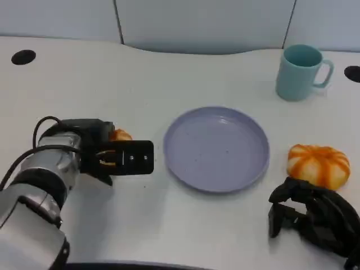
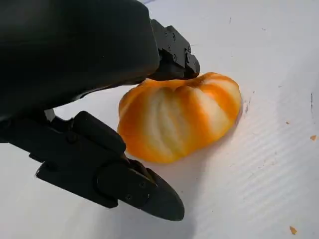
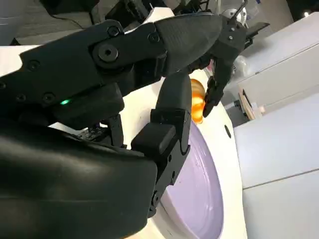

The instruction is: Grasp the bread from the table and place it into the plate.

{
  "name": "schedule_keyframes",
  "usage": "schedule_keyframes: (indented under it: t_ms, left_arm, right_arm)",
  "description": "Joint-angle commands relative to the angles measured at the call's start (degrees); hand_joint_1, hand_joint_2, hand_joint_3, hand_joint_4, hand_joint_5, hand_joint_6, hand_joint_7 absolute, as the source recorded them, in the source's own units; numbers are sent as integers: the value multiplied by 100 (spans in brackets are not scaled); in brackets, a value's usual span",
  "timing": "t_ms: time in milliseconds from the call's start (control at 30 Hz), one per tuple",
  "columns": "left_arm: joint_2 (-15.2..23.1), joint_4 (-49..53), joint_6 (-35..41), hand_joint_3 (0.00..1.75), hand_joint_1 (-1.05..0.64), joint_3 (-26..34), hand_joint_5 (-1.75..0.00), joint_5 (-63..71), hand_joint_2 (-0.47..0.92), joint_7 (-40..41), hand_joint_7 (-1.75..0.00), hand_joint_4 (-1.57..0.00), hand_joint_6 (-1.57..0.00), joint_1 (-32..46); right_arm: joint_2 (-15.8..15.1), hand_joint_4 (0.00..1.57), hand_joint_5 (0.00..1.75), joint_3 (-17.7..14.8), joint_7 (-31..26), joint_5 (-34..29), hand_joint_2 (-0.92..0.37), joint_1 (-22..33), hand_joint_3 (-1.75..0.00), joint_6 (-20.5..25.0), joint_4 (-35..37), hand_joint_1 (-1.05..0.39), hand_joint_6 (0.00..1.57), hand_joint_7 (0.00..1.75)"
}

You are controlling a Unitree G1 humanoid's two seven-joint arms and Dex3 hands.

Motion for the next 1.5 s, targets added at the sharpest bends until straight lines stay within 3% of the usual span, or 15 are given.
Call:
schedule_keyframes:
  t_ms: [33, 300, 367, 433, 467, 533, 633, 867, 933, 1000, 1100, 1167, 1267, 1367, 1500]
  left_arm:
    - [64, 55, -116, 0, -70, -142, -10, 102, 67, 294, -4, -20, -26, 34]
    - [-6, 42, -34, 0, -52, -3, -24, -110, 64, 329, -7, -36, -40, 69]
    - [-1, 50, -40, 0, -48, -85, -71, -22, 64, 418, -11, -39, -55, 92]
    - [23, 66, -80, 0, -46, -164, -116, 52, 65, 414, -57, -39, -53, 85]
    - [39, 70, -114, 0, -43, -205, -127, 87, 66, 439, -88, -42, -46, 79]
    - [56, 72, -145, 1, -34, -241, -138, 117, 66, 548, -123, -49, -44, 81]
    - [100, 79, -209, 2, -29, -339, -132, 201, 68, 729, -114, -55, -54, 86]
    - [194, 86, -323, 9, -24, -565, -172, 433, 69, 1296, -110, -67, -70, 141]
    - [208, 79, -339, 15, -21, -517, -154, 395, 70, 1454, -102, -65, -69, 177]
    - [223, 72, -404, 44, -19, -396, -132, 276, 60, 1523, -87, -66, -72, 210]
    - [253, 54, -500, 63, -19, -210, -126, 100, 57, 1549, -85, -63, -68, 233]
    - [325, 14, -716, 54, -23, -151, -125, 52, 65, 1697, -96, -63, -66, 263]
    - [388, -21, -912, 30, -26, 8, -156, -81, 83, 1804, -141, -60, -54, 273]
    - [433, -61, -1078, 18, -25, 136, -171, -186, 86, 1869, -164, -68, -55, 213]
    - [464, -117, -1231, 12, -24, 240, -174, -268, 87, 1829, -169, -67, -50, 58]
  right_arm:
    - [-69, 57, 164, -7, -62, -56, -92, 240, -11, 148, 50, -52, 74, 98]
    - [-64, 58, 159, -13, -81, -54, -92, 271, -9, 166, 32, -52, 75, 95]
    - [-64, 58, 160, -8, -43, -48, -92, 290, -10, 138, 1, -52, 74, 96]
    - [-58, 57, 160, -11, -39, -57, -92, 298, -11, 70, 10, -53, 73, 96]
    - [-56, 57, 160, -17, -31, -50, -92, 299, -11, 67, 20, -53, 73, 96]
    - [-59, 57, 159, -46, 8, -32, -92, 269, -11, 46, 143, -51, 72, 96]
    - [-61, 57, 159, -52, 52, -10, -92, 250, -11, 30, 197, -51, 72, 96]
    - [-59, 58, 162, -35, 71, 3, -92, 246, -12, 18, 165, -52, 72, 99]
    - [-48, 58, 162, -24, 37, -25, -92, 253, -12, -39, 170, -52, 72, 99]
    - [-40, 59, 163, -14, 30, -36, -92, 256, -12, -72, 182, -51, 71, 100]
    - [-24, 59, 163, -13, 1, -17, -92, 256, -13, -38, 186, -51, 71, 100]
    - [-24, 58, 163, -13, -16, -13, -92, 250, -12, -10, 194, -50, 72, 100]
    - [-24, 60, 163, -14, -39, -17, -92, 232, -11, 5, 225, -50, 73, 99]
    - [-26, 60, 161, 28, -104, -50, -92, 259, -12, 37, 104, -51, 74, 98]
    - [1, 60, 161, 44, -121, -48, -92, 253, -13, 10, 91, -51, 74, 98]
